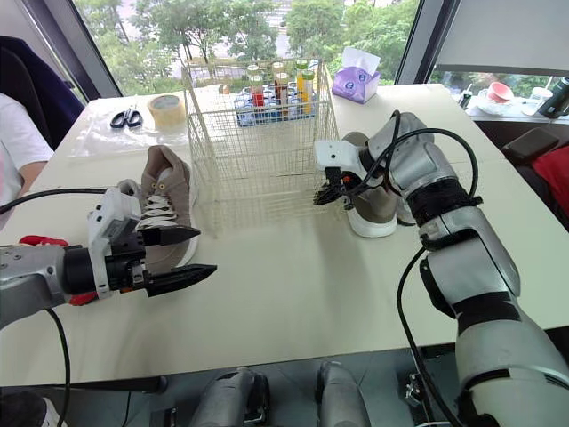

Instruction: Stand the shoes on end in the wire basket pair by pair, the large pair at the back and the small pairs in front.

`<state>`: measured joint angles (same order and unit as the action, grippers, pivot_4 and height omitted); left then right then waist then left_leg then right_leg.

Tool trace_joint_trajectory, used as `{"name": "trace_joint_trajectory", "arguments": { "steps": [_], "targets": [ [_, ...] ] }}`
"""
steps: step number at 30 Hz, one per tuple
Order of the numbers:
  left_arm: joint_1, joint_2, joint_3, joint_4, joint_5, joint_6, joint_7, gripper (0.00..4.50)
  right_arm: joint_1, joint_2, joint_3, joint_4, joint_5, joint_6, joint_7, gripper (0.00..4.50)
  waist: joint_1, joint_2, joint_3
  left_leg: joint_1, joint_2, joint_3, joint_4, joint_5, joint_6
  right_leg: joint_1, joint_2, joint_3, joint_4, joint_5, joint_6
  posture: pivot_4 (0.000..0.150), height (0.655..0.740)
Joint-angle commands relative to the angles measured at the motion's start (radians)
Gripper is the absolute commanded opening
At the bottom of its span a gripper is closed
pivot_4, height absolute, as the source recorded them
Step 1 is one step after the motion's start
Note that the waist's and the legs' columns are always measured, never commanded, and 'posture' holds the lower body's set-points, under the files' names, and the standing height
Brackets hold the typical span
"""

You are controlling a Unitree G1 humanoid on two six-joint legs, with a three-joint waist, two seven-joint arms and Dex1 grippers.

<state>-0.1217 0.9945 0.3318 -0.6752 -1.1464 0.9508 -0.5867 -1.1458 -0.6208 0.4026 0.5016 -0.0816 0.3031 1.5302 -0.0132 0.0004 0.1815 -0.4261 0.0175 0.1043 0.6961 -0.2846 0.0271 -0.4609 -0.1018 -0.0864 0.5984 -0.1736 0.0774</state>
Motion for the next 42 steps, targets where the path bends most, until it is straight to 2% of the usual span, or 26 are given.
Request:
{"name": "trace_joint_trajectory", "arguments": {
  "steps": [1,4,10,15,19,33,42],
  "targets": [
    [-0.02,-0.011,-0.018,-0.012,0.017,-0.028,-0.01,4.5,0.067,-0.024,-0.05,-0.297,0.072,0.15,0.005,0.05,0.001,0.0,0.0,0.0,0.0,0.0,0.0,0.0,0.0,0.0,0.0,0.0,0.0,0.0,0.0,0.15,0.74],
    [-0.045,-0.015,-0.041,0.004,0.032,-0.029,-0.023,4.5,0.152,-0.045,-0.034,-0.454,0.062,0.223,-0.023,0.05,0.001,0.0,0.0,0.0,0.0,0.0,0.0,0.0,0.0,0.0,0.0,0.0,0.001,0.0,0.0,0.15,0.74],
    [-0.063,-0.017,-0.049,0.016,0.041,-0.023,-0.04,4.5,0.211,-0.049,-0.01,-0.591,0.038,0.351,-0.106,0.05,-0.001,0.0,0.0,0.001,-0.001,0.0,0.0,0.0,-0.001,0.0,0.001,0.0,0.001,0.0,0.0,0.15,0.74],
    [-0.07,-0.023,-0.061,0.018,0.047,-0.022,-0.047,4.5,0.208,-0.035,0.014,-0.547,-0.009,0.359,-0.211,0.05,-0.001,0.0,0.0,0.002,-0.001,0.0,0.0,0.0,-0.001,0.001,0.001,0.0,0.001,0.0,0.0,0.15,0.74],
    [-0.076,-0.023,-0.064,0.021,0.048,-0.021,-0.05,4.5,0.207,-0.047,0.017,-0.545,-0.008,0.362,-0.231,0.05,0.0,0.0,0.0,0.002,-0.001,0.0,0.001,0.0,0.0,0.001,0.001,0.0,0.002,0.0,0.0,0.15,0.74],
    [-0.062,0.007,-0.034,0.013,-0.022,0.007,-0.092,4.5,0.293,-0.138,-0.002,-0.732,0.054,0.531,-0.264,0.05,0.017,0.0,0.0,0.001,-0.001,0.0,0.001,0.0,0.0,0.002,0.0,0.0,0.001,0.0,0.0,0.15,0.74],
    [-0.056,0.036,-0.003,0.034,-0.053,0.007,-0.107,4.5,0.305,-0.192,0.012,-0.722,0.075,0.451,-0.253,0.05,0.025,-0.001,0.0,0.001,-0.001,0.0,0.002,0.0,0.0,0.002,0.0,0.0,0.001,-0.002,-0.003,0.15,0.74]
  ]
}}
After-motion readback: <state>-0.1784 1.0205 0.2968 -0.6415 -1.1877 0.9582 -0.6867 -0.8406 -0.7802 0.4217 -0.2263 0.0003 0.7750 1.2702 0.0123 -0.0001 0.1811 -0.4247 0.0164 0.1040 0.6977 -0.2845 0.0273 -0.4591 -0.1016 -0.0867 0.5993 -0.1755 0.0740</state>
